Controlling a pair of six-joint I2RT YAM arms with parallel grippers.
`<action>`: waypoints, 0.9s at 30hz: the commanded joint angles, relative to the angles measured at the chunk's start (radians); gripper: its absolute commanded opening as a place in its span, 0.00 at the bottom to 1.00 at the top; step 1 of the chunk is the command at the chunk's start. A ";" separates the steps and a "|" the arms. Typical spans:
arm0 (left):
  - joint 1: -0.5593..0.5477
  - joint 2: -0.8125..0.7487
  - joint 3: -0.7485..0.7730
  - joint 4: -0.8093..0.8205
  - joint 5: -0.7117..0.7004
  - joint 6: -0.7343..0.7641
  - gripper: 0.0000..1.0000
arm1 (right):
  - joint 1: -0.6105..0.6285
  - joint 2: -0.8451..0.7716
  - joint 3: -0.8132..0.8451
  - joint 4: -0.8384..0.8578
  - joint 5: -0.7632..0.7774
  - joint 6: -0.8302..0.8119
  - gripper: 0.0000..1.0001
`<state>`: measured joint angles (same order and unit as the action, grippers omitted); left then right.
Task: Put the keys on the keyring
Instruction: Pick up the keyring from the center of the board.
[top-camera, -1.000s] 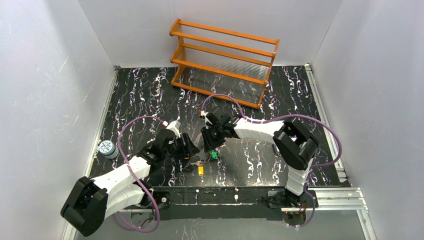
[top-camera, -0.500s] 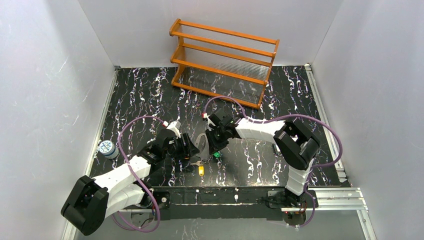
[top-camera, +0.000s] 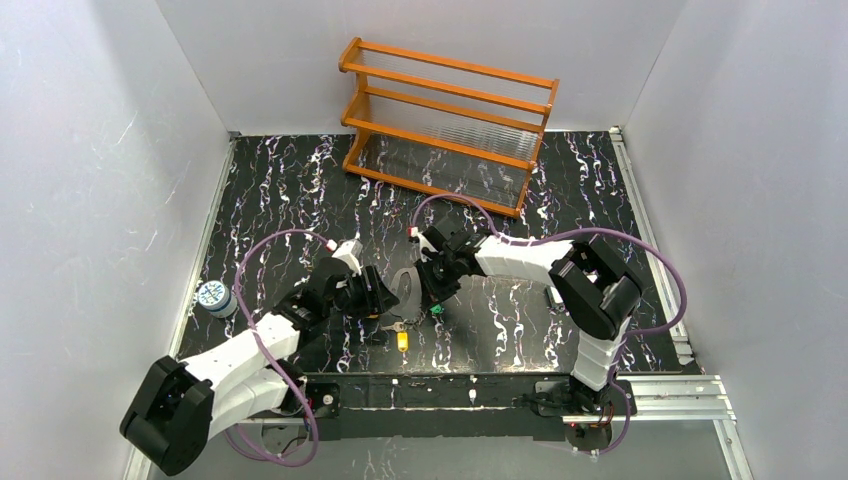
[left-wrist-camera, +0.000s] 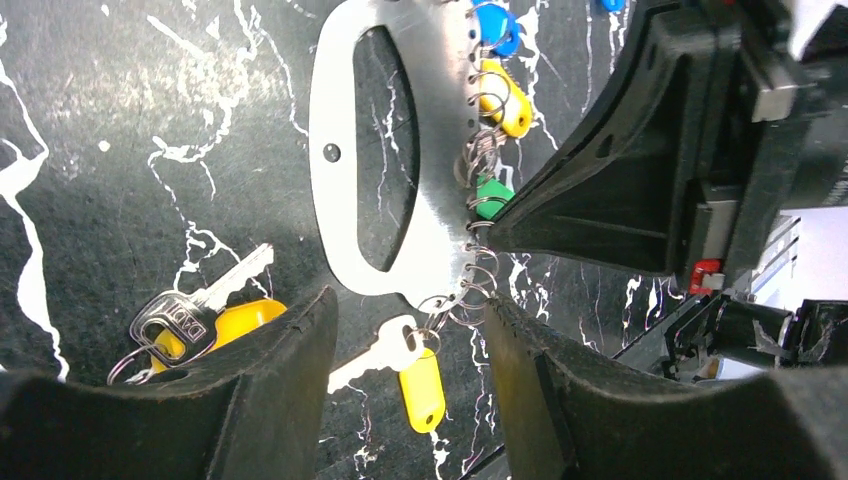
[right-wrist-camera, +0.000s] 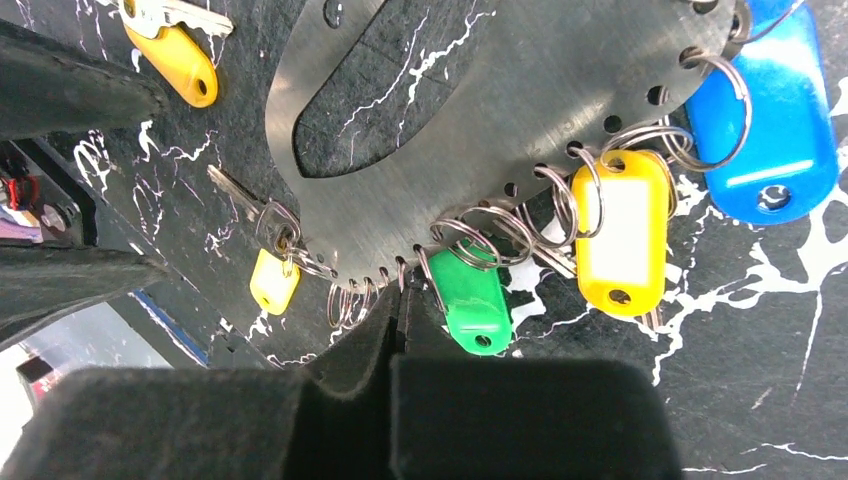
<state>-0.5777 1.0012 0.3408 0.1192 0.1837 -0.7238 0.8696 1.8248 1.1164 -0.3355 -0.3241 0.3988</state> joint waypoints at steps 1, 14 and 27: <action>0.006 -0.071 0.027 -0.002 0.003 0.092 0.53 | -0.004 -0.070 0.048 -0.033 0.004 -0.100 0.01; 0.006 -0.175 0.078 0.163 0.123 0.469 0.49 | -0.004 -0.277 0.089 -0.049 0.010 -0.505 0.01; 0.006 -0.154 0.049 0.449 0.468 0.832 0.34 | -0.005 -0.467 -0.037 0.076 -0.164 -0.730 0.01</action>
<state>-0.5777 0.8368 0.3862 0.4576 0.5270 -0.0059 0.8692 1.4311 1.1282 -0.3573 -0.3992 -0.2272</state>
